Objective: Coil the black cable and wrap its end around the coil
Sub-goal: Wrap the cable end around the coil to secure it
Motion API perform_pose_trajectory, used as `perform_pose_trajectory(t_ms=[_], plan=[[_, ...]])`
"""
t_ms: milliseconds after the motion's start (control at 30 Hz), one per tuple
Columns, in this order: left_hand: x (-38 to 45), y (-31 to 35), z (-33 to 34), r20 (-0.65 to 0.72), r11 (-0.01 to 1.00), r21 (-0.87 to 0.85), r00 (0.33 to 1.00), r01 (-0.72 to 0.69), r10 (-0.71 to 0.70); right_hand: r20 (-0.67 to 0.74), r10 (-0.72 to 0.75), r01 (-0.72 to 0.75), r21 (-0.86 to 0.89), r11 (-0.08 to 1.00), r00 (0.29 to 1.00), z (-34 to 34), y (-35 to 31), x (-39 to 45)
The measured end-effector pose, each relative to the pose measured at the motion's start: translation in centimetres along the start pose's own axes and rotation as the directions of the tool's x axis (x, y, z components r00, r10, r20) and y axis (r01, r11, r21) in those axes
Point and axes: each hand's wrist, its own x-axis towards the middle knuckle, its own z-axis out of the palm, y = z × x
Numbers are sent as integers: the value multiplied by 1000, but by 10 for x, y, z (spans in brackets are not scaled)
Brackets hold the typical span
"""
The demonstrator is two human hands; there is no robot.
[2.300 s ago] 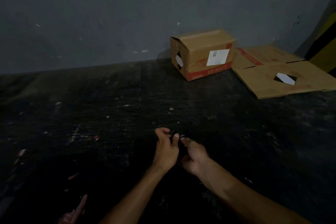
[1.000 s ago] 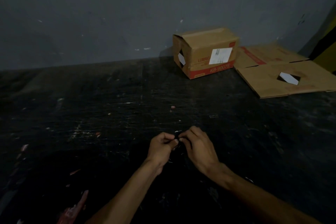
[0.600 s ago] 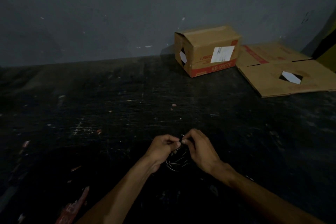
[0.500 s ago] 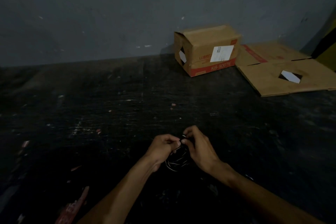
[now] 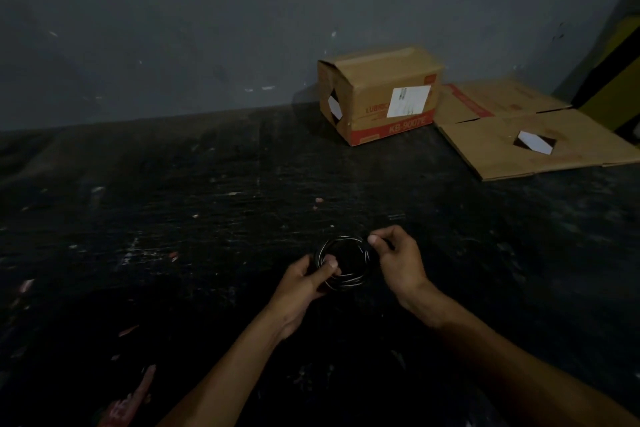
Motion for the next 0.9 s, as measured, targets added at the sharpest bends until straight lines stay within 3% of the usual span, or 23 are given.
perform_pose_trajectory(t_ms=[100,200,333,433,500,567,667,733,800,900], plan=[[0,2,4,30,992,-126,1000,0,4,-17,83,-82,85,993,996,-4,4,3],[1,7,8,-13,966,-257,1000,-21,18,80,185,-197,180,964,979,-15,10,6],[5,5,16,-69,967,-246,996,-68,53,193,182,-220,196,956,964,-35,10,7],[14,4,23,-125,969,-220,988,-113,87,200,179,-184,7,983,963,-57,12,13],[20,4,27,-180,968,-199,977,-151,115,214,171,-120,-232,965,962,-78,19,19],[26,2,29,-205,975,-141,969,-172,141,272,183,-10,-535,845,945,-100,28,22],[31,-3,31,-207,983,-69,967,-168,151,321,344,98,-841,532,883,-123,44,16],[34,-5,35,-205,988,-60,970,-145,130,297,466,95,-907,409,834,-133,57,9],[37,-6,41,-194,991,-86,978,-100,82,267,525,76,-931,356,808,-140,68,2],[40,-9,48,-156,990,-137,987,-46,24,203,558,-45,-916,398,805,-144,80,-5]])
